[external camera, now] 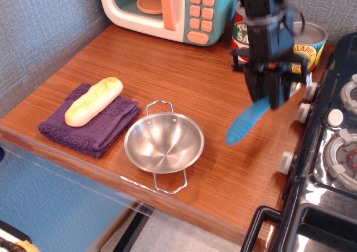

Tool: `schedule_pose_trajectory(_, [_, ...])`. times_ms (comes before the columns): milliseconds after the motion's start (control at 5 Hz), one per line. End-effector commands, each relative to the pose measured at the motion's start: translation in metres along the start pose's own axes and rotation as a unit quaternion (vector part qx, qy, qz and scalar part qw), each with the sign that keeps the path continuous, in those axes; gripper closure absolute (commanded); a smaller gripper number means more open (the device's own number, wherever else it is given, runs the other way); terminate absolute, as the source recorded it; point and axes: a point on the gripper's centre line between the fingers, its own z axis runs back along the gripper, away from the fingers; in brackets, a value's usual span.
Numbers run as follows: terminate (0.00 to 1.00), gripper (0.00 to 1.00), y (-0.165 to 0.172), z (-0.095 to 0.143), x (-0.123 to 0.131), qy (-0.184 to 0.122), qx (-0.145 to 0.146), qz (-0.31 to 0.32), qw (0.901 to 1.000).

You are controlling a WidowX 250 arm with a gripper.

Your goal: Move the spoon to the middle left table corner

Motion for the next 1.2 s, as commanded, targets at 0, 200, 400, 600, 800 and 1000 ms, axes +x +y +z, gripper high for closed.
schedule_pose_trajectory(0, [0.0, 1.0, 0.046, 0.078, 0.017, -0.112, 0.07, 0.041, 0.9905])
schedule_pose_trajectory(200, [0.0, 1.0, 0.089, 0.097, 0.01, -0.128, 0.114, 0.084, 0.9815])
schedule_pose_trajectory(400, [0.0, 1.0, 0.127, 0.117, -0.009, -0.133, 0.161, 0.12, 0.9707])
schedule_pose_trajectory(600, [0.0, 1.0, 0.167, 0.138, -0.03, -0.133, 0.174, 0.152, 0.9639])
schedule_pose_trajectory(800, [0.0, 1.0, 0.211, 0.152, -0.046, -0.121, 0.184, 0.168, 0.9607])
schedule_pose_trajectory(1000, [0.0, 1.0, 0.245, 0.152, -0.054, -0.105, 0.19, 0.176, 0.9601])
